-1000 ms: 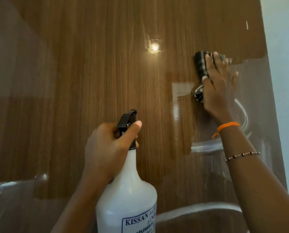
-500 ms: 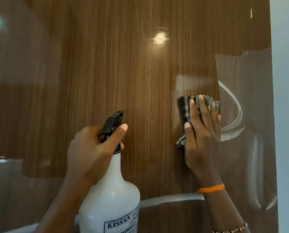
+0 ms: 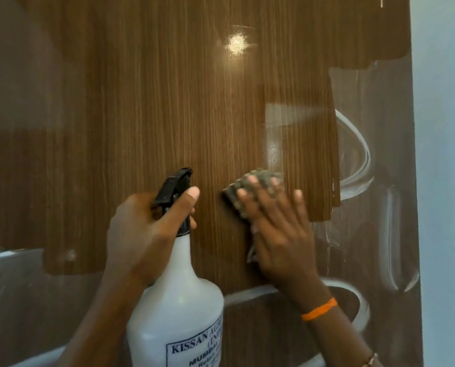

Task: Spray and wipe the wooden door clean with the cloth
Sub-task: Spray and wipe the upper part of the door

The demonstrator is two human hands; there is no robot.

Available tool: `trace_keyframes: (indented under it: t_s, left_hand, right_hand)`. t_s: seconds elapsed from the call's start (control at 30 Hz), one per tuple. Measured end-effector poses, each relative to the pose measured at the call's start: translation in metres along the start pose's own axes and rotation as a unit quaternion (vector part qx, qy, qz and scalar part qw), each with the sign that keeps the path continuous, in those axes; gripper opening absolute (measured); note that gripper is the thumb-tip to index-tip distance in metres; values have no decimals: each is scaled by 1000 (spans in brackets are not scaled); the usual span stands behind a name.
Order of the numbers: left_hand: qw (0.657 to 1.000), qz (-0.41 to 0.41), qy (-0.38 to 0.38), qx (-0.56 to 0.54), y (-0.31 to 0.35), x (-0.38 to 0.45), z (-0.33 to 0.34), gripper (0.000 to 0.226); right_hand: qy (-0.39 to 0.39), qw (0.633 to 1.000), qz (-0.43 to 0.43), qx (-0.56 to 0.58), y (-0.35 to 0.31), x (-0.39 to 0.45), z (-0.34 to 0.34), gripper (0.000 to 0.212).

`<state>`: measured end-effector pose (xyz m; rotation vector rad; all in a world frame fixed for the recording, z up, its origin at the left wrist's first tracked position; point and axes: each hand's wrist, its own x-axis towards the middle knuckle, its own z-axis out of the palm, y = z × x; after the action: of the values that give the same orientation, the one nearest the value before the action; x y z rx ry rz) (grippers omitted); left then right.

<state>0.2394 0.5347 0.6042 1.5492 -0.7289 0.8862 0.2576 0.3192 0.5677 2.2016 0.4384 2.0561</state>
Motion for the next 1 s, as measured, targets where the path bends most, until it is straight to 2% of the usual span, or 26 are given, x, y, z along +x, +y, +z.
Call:
trace_keyframes:
  t_s: [0.13,0.23,0.3,0.43,0.53,0.67,0.73,0.77,0.83,0.9,1.0]
  left_hand:
    - [1000,-12,-27,-6,-2,-1,6,55]
    - [999,-14,-38,-11,-1,-3,10,57]
    - [999,-14,-48,-15,-1,-4,13,60]
    - [998,-17,-64,-23,-3,-7,25,62]
    - [997,-12,-75,-28,0,-10,38,61]
    - [996,-4,-73,-41,8,-10,65,59]
    - [997,1,-62,-51,15,-9,80,55]
    - [997,0,-58,-55,19,-10,89,53]
    - [997,-3,-58,-56,27,-8,106,53]
    - [996,-10,-60,-60,33,-5,123,52]
    - [996,-15,-55,-73,41,-4,146,53]
  right_hand:
    - [24,989,146,5,58,-19,-17,54]
    - [48,964,260,22,85,-35,-26,54]
    - [70,941,327,57,83,-38,-25,56]
    - [95,909,393,100,55,-21,-14,64]
    - [80,940,329,31,28,-10,-6,61]
    - [27,995,98,-2,17,-19,-6,55]
    - [2,1000,-1,-25,32,-26,-11,55]
    - [-4,999,-23,-37,43,-31,-14,55]
    - [4,999,-23,-47,67,-38,-21,54]
    - [16,999,13,-49,98,-50,-27,54]
    - [51,987,146,-35,149,-73,-38,55]
